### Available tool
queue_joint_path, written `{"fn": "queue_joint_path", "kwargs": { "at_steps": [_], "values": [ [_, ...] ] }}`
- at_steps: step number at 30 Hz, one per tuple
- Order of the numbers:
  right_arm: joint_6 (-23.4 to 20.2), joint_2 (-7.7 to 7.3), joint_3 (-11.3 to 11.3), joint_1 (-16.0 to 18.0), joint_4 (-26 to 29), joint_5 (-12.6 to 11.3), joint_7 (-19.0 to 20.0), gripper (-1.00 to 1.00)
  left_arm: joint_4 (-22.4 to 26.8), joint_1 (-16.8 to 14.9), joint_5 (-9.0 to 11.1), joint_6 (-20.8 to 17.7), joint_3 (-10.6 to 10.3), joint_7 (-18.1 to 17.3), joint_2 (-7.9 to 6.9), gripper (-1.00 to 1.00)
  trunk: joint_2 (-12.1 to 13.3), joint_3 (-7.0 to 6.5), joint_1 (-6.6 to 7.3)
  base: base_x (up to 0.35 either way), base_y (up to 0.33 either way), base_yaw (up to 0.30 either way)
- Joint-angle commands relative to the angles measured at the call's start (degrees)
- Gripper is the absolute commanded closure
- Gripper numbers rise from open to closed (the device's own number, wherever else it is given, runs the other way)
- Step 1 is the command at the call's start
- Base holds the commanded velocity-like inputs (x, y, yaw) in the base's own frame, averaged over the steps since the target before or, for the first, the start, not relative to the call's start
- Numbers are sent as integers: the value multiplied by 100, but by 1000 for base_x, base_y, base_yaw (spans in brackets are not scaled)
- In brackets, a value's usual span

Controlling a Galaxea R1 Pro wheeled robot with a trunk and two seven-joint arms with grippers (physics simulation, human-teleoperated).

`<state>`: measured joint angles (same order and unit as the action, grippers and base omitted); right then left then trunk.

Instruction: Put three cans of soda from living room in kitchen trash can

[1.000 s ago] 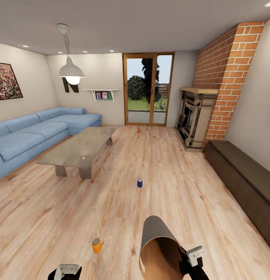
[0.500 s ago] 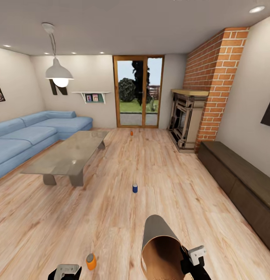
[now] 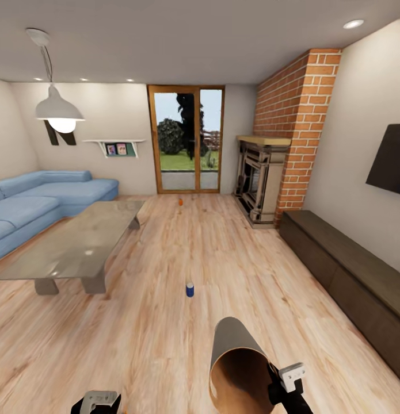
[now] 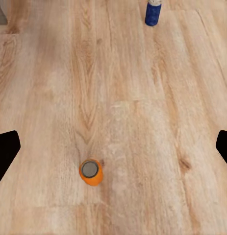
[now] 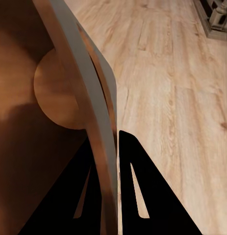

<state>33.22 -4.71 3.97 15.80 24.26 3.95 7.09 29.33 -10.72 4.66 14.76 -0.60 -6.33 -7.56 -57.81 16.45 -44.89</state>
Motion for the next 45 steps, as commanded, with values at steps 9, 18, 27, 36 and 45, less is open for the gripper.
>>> {"fn": "queue_joint_path", "kwargs": {
  "at_steps": [9,18,27,36,45],
  "values": [
    [0,14,-11,2,8,-17,51,100,7,0,7,0,28,-1,0,-100,0,-54,0,186,96,-180],
    [-371,9,-39,2,423,-41,65,100,5,0,35,-68,52,-17,-32,-100,0,-69,0,14,8,-60],
    [-3425,35,-192,2,3139,-53,127,100,103,-632,68,-946,81,-4,-124,-100,0,-70,0,1,0,-2],
    [-6439,43,-179,80,5864,-330,142,100,112,-952,736,-1779,95,-305,-779,-100,0,-70,0,0,0,0],
    [-7386,44,-174,773,6073,-345,128,100,97,-1524,1132,-2605,79,-521,-1106,-100,0,-70,0,0,0,0]
  ]
}}
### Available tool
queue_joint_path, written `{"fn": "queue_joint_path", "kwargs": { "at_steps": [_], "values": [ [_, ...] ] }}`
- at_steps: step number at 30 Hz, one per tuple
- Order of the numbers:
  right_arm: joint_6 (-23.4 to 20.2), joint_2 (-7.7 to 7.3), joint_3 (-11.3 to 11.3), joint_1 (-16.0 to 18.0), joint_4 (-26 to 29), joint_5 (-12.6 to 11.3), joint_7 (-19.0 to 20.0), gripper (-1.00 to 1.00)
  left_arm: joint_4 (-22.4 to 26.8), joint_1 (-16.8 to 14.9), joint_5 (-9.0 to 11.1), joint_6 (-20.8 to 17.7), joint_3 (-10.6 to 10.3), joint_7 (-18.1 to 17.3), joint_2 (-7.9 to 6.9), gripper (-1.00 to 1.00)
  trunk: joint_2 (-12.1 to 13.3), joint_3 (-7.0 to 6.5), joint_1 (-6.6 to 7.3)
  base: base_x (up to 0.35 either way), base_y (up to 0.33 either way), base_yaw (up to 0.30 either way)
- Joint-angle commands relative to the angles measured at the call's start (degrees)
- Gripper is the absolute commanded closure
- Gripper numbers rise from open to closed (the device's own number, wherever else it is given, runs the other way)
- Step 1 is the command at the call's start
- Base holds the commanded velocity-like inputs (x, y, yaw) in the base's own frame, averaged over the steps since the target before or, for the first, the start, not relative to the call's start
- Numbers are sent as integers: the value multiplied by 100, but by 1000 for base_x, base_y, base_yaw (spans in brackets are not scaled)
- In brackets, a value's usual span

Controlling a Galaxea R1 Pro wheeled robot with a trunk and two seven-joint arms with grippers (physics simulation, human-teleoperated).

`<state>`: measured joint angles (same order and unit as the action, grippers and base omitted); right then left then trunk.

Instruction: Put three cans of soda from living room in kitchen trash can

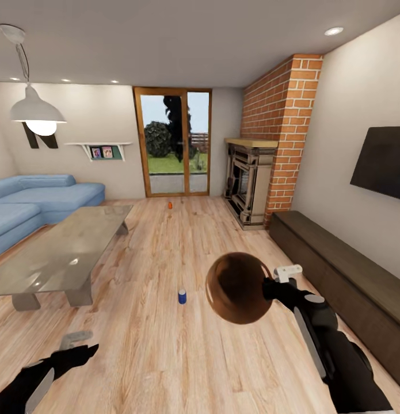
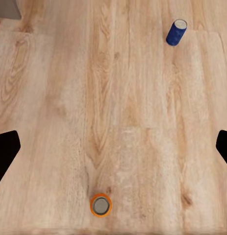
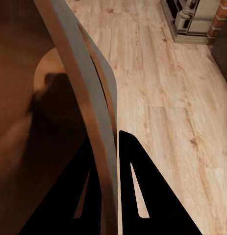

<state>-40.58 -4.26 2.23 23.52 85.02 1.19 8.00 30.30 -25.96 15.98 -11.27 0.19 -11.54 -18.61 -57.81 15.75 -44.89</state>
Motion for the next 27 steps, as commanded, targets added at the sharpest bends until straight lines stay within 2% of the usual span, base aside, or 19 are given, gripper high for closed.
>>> {"fn": "queue_joint_path", "kwargs": {
  "at_steps": [1,5,16,19,20,25,26,27],
  "values": [
    [-37,-1,2,45,0,-65,37,100,1,-16,2,-53,-2,-1,-1,-100,0,1,0,0,0,0],
    [-126,2,4,209,2,-58,36,100,2,-56,-3,-192,-14,25,9,-100,0,1,0,0,0,0],
    [-176,3,6,343,-2,-53,35,100,-264,-91,11,-235,-18,38,8,-100,-441,223,-242,0,0,0],
    [-319,4,6,458,-3,-50,32,100,-310,-297,5,-307,-24,50,-5,-100,-562,300,-307,0,0,0],
    [-528,2,7,593,1,-43,25,100,-333,-466,1,-377,-17,57,-5,-100,-602,326,-329,0,0,0],
    [-1094,-21,13,1081,6,-30,5,100,-364,-724,-5,-477,1,75,18,-100,-802,460,-439,0,0,0],
    [-1270,-33,15,1251,0,-25,-2,100,-368,-758,-6,-484,0,78,24,-100,-842,487,-461,0,0,0],
    [-1585,-55,20,1570,-8,-12,-11,100,-372,-791,-7,-394,-2,80,29,-100,-883,514,-483,0,0,0]
  ]
}}
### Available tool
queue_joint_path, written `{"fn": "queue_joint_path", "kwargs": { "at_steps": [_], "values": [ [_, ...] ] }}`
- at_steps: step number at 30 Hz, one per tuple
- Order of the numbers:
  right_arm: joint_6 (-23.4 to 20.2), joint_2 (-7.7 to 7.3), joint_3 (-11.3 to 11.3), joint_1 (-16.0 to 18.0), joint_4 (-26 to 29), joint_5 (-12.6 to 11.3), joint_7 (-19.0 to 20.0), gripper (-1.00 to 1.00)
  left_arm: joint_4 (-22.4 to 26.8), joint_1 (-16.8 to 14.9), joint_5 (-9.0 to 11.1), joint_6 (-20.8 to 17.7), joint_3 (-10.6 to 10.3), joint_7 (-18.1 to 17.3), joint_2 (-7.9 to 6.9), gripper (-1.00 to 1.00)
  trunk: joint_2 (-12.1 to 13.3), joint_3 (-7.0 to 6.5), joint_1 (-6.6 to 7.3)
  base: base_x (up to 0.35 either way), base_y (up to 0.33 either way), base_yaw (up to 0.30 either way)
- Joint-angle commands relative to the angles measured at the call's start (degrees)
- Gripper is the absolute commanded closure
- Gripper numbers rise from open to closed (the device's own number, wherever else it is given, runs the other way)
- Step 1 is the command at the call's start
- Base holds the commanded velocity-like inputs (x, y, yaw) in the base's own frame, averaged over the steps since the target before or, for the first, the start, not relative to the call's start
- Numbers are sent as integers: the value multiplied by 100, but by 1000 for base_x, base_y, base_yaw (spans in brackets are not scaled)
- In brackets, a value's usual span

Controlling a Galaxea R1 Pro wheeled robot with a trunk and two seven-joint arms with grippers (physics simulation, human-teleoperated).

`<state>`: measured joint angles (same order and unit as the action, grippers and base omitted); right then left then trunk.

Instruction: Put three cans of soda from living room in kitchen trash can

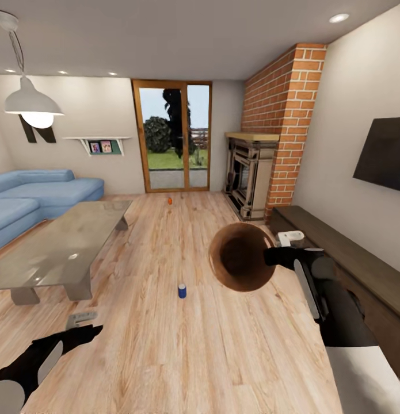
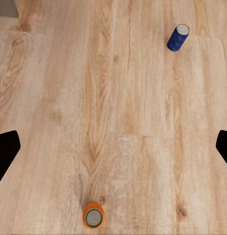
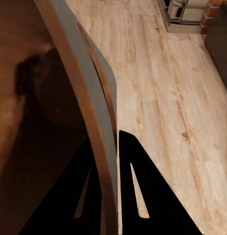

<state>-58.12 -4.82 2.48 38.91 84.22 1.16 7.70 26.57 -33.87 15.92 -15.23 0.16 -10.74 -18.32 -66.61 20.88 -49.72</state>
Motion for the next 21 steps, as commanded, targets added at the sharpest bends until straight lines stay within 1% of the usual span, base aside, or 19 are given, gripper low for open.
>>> {"fn": "queue_joint_path", "kwargs": {
  "at_steps": [1,4,5,6,8,21],
  "values": [
    [93,-4,-4,106,69,-3,18,100,0,-7,-1,45,-3,1,0,-100,-43,28,-22,0,0,0],
    [-117,-16,-3,314,64,53,15,100,3,-15,-1,151,-21,4,2,-100,-163,109,-88,0,0,0],
    [-188,-19,-2,425,65,120,16,100,4,-18,-1,193,-29,5,3,-100,-203,136,-110,0,0,0],
    [-188,-19,-2,592,67,261,22,100,5,-21,0,236,-37,3,3,-100,-244,163,-132,0,0,0],
    [-188,-19,-2,668,67,323,26,100,1,-24,0,247,-40,1,3,-100,-324,217,-176,0,0,0],
    [-188,-28,-7,741,-2,399,22,100,-2,-23,-2,207,-38,0,4,-100,-845,569,-461,0,0,0]
  ]
}}
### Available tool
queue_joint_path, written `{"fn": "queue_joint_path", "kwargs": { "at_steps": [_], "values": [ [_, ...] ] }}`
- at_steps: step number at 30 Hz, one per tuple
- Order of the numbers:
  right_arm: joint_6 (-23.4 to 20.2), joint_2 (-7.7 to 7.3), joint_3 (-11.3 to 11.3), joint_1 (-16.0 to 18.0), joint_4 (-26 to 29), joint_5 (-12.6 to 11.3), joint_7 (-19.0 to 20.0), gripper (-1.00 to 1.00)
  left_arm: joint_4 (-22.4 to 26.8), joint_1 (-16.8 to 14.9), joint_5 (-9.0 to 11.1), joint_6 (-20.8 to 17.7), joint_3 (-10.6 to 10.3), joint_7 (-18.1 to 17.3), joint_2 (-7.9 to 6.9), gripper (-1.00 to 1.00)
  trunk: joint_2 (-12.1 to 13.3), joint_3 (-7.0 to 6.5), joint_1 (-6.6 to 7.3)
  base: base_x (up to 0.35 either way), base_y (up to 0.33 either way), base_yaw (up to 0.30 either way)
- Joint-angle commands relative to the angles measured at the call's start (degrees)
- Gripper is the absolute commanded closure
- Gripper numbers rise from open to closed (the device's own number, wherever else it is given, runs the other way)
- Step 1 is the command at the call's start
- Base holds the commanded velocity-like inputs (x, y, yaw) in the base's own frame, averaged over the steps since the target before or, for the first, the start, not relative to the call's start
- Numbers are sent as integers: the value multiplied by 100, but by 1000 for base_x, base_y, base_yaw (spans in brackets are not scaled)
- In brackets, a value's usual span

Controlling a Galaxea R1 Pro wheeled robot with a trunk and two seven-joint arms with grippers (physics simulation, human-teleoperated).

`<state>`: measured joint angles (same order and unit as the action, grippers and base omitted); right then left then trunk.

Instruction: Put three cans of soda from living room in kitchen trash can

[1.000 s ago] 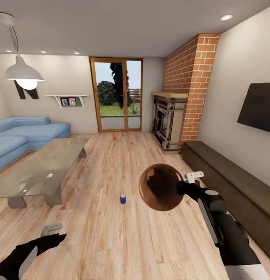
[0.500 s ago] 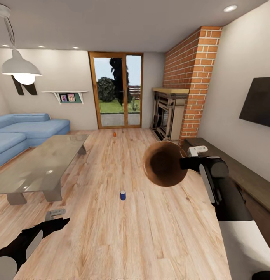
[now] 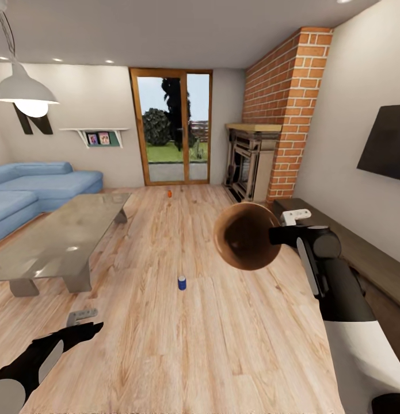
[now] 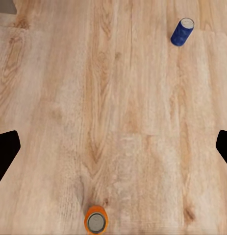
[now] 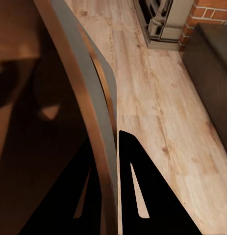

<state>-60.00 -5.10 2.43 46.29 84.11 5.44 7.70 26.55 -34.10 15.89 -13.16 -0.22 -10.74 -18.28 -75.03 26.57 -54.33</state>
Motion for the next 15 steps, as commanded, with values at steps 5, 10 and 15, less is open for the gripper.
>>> {"fn": "queue_joint_path", "kwargs": {
  "at_steps": [5,10,15],
  "values": [
    [0,0,-1,4,5,-26,15,100,-1,-5,-2,-37,18,-3,-9,-100,-203,135,-110,0,0,0],
    [0,0,0,3,1,-21,13,100,-1,-6,-6,-47,19,0,-9,-100,-404,270,-220,0,0,0],
    [0,0,-5,8,1,-18,12,100,-11,-8,-7,-203,21,2,-11,-100,-604,406,-330,0,0,0]
  ]
}}
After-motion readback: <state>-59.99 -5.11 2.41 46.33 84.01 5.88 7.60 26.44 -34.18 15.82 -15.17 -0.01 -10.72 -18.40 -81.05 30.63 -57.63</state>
